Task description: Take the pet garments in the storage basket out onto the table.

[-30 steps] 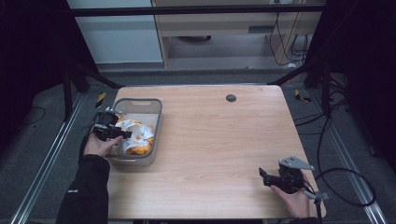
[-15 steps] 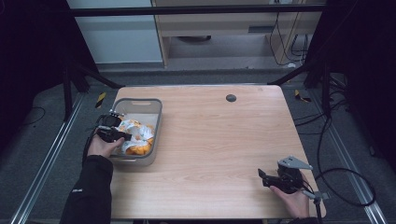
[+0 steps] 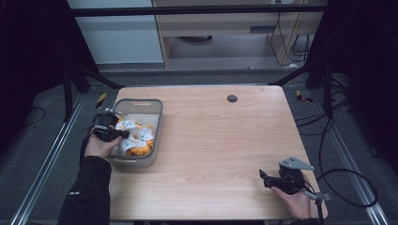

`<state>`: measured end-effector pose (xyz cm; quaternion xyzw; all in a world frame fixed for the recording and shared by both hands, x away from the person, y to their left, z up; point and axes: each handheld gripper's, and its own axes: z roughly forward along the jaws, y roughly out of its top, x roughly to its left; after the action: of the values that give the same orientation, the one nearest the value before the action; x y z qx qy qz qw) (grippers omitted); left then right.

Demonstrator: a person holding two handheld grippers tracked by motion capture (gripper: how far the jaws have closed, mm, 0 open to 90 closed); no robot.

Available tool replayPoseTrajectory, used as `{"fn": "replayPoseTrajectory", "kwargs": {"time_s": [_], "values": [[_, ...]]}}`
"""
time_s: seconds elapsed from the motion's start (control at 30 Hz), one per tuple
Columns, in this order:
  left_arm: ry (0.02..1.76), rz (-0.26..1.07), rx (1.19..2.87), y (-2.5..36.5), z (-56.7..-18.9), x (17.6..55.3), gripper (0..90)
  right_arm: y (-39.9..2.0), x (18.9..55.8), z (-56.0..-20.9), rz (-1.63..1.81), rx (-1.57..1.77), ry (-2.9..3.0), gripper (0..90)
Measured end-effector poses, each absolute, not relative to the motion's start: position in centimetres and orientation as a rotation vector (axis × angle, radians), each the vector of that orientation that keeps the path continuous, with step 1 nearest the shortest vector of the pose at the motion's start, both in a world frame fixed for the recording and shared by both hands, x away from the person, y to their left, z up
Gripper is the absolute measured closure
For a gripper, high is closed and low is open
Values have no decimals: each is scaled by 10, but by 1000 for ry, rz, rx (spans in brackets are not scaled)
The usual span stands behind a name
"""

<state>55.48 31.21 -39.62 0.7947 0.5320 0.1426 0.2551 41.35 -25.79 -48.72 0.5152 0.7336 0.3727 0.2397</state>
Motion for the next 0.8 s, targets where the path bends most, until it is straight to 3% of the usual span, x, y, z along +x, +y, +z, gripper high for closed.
{"fn": "replayPoseTrajectory", "kwargs": {"time_s": [0.8], "values": [[1337,494,2072,309,-346,537,806,-258,413,-487,1018,1410,2012,155]]}}
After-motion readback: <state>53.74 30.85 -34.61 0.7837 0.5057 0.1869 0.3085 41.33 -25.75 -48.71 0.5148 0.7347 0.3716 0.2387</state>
